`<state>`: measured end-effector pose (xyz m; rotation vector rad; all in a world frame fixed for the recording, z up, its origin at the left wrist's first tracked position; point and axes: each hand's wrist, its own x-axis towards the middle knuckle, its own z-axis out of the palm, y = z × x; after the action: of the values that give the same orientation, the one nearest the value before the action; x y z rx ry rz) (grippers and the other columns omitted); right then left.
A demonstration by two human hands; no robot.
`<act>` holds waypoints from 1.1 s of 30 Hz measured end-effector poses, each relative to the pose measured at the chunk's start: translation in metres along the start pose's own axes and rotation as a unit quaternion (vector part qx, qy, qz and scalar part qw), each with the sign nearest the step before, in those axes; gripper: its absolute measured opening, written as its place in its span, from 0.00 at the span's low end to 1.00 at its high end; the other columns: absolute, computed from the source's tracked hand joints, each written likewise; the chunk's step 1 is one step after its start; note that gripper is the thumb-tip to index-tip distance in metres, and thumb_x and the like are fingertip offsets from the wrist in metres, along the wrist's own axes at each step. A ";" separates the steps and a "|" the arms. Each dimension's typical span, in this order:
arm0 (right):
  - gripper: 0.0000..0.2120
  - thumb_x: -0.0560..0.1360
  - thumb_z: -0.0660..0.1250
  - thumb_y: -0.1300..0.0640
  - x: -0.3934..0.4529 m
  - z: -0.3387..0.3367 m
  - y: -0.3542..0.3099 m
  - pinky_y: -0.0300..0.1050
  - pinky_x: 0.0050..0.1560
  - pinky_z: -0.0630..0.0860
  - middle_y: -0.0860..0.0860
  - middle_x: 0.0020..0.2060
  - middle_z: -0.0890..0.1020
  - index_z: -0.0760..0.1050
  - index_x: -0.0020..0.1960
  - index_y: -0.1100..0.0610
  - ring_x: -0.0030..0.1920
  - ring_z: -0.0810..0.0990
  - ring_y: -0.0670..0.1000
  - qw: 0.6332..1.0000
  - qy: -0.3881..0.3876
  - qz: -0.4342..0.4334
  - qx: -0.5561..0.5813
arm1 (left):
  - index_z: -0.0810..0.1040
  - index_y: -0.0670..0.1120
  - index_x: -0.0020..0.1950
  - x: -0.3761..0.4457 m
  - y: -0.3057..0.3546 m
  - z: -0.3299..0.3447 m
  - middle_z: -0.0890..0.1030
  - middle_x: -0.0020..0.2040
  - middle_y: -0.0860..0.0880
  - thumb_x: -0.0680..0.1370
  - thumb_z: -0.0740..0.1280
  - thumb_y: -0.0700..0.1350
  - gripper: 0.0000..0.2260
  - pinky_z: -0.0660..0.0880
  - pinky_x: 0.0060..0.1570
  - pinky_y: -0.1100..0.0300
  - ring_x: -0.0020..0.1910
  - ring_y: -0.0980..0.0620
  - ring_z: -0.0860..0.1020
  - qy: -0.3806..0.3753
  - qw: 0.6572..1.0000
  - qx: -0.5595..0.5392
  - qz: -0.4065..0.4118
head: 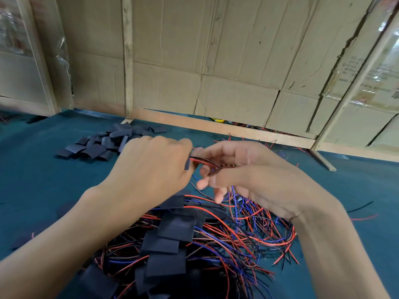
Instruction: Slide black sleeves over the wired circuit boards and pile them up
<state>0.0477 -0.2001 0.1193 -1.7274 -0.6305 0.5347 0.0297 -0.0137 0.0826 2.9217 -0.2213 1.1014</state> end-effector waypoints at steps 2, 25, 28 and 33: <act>0.17 0.72 0.71 0.73 -0.002 -0.007 0.001 0.46 0.34 0.80 0.60 0.46 0.82 0.78 0.59 0.62 0.44 0.85 0.59 1.000 0.001 0.012 0.008 | 0.60 0.48 0.34 0.000 -0.004 0.003 0.65 0.27 0.50 0.80 0.58 0.54 0.17 0.61 0.31 0.57 0.27 0.43 0.65 0.035 0.999 -0.018 -0.003; 0.04 0.71 0.75 0.53 -0.001 -0.009 -0.001 0.33 0.24 0.58 0.47 0.24 0.71 0.86 0.38 0.52 0.24 0.62 0.45 0.994 0.036 -0.005 -0.105 | 0.72 0.44 0.37 -0.003 0.002 -0.005 0.71 0.29 0.53 0.72 0.56 0.56 0.16 0.54 0.27 0.62 0.26 0.44 0.70 0.008 0.989 -0.132 0.070; 0.06 0.71 0.76 0.52 -0.001 -0.011 -0.001 0.36 0.24 0.56 0.45 0.23 0.67 0.86 0.39 0.54 0.25 0.59 0.47 0.995 0.033 0.000 -0.092 | 0.73 0.45 0.40 -0.003 0.002 -0.003 0.70 0.32 0.55 0.72 0.58 0.58 0.16 0.61 0.33 0.57 0.31 0.45 0.70 0.011 0.981 -0.190 0.046; 0.07 0.68 0.76 0.52 0.000 -0.011 0.000 0.38 0.25 0.55 0.48 0.24 0.62 0.85 0.37 0.56 0.27 0.55 0.49 0.997 0.018 -0.002 -0.076 | 0.73 0.44 0.39 -0.002 0.002 -0.008 0.72 0.31 0.53 0.71 0.67 0.50 0.10 0.55 0.33 0.62 0.30 0.44 0.71 0.009 0.981 -0.171 0.089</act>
<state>0.0543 -0.2078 0.1222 -1.8753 -0.6622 0.4607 0.0229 -0.0151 0.0870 2.6244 -0.6154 0.9920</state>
